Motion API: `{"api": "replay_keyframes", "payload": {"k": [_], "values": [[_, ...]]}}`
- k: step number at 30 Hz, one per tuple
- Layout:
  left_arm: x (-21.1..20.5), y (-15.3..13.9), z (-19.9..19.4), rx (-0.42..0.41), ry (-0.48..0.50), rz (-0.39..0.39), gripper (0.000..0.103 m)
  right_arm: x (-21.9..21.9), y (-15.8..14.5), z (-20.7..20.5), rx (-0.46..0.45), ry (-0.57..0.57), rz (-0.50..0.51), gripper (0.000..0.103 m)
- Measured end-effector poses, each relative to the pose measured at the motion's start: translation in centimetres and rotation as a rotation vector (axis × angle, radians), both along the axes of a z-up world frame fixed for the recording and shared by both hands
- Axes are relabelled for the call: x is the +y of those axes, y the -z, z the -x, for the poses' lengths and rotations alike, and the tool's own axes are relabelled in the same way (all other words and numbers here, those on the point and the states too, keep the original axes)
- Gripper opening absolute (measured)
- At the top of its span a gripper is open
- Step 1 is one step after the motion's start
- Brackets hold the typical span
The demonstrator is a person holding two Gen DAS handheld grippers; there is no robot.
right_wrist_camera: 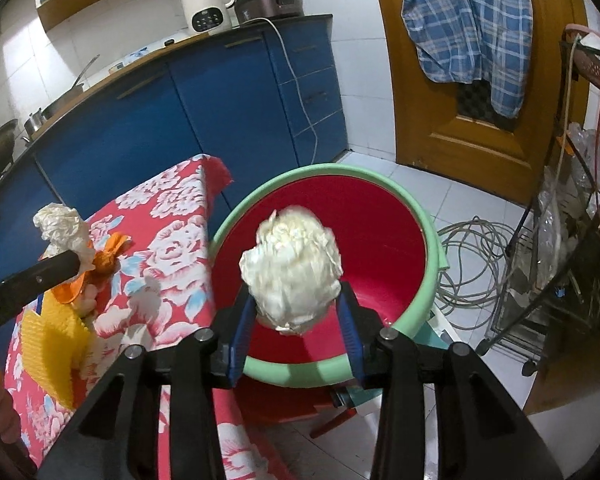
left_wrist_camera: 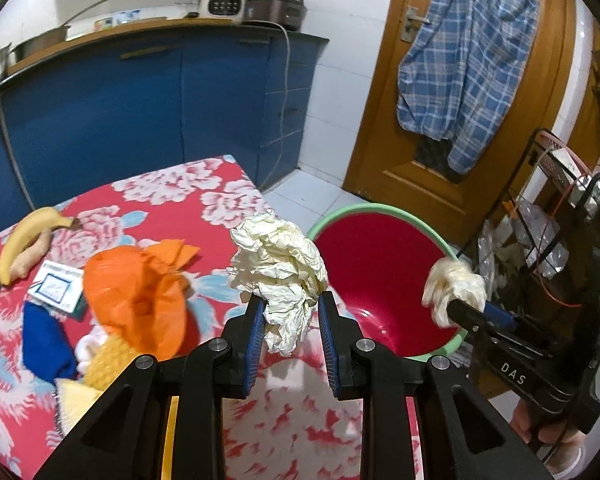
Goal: Collect trash
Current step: 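Carry the white paper over the red bucket and open the right gripper, then move the right gripper back over the table toward the orange mesh bag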
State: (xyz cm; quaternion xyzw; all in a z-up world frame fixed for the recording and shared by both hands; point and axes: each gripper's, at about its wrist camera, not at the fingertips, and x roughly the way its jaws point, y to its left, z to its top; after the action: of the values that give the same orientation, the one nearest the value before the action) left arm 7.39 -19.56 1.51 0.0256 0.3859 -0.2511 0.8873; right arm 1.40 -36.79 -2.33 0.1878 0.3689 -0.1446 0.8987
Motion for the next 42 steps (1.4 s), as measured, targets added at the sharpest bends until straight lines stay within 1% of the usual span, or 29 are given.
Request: {"api": "replay_keyframes", "payload": {"k": [1,3,8,18,19,20,21,22,23,24,28,33,42], "values": [[-0.3,0.2,-0.1,0.003,0.006,-0.004,0.027,-0.1,0.1,0.0,0.000,0.003,0.003,0.051],[-0.8,0.5,-0.3,0.009,0.015,-0.009,0.027,-0.4,0.2,0.1,-0.001,0.013,0.008,0.055],[-2.4,1.1,-0.7,0.020,0.040,-0.023,0.027,-1.2,0.3,0.5,-0.006,0.032,0.000,0.057],[-6.3,2.3,-1.2,0.031,0.128,-0.042,0.027,-2.5,0.2,2.2,-0.024,0.084,-0.026,0.058],[-6.7,2.4,-1.3,0.033,0.136,-0.043,0.031,-2.6,0.2,2.4,-0.024,0.088,-0.028,0.058],[-6.9,2.4,-1.3,0.034,0.140,-0.044,0.039,-2.5,0.2,2.5,-0.023,0.091,-0.028,0.058],[-7.2,2.5,-1.3,0.035,0.143,-0.046,0.044,-2.6,0.2,2.6,-0.023,0.095,-0.029,0.059],[-7.5,2.5,-1.3,0.032,0.144,-0.047,0.053,-2.6,0.2,2.7,-0.022,0.097,-0.030,0.058],[-7.6,2.4,-1.3,0.027,0.144,-0.048,0.057,-2.7,0.3,2.8,-0.022,0.102,-0.033,0.059],[-7.7,2.4,-1.2,0.021,0.144,-0.049,0.057,-2.7,0.3,2.9,-0.022,0.105,-0.035,0.058],[-7.7,2.3,-0.9,0.010,0.138,-0.064,0.057,-2.7,0.3,3.2,-0.022,0.109,-0.037,0.058],[-6.8,2.1,-0.8,0.020,0.117,-0.058,0.057,-2.6,0.1,3.4,-0.028,0.100,-0.039,0.059],[-3.3,0.8,-0.5,0.014,0.032,-0.031,0.057,-1.1,-1.0,3.2,-0.049,0.063,-0.038,0.059]]}}
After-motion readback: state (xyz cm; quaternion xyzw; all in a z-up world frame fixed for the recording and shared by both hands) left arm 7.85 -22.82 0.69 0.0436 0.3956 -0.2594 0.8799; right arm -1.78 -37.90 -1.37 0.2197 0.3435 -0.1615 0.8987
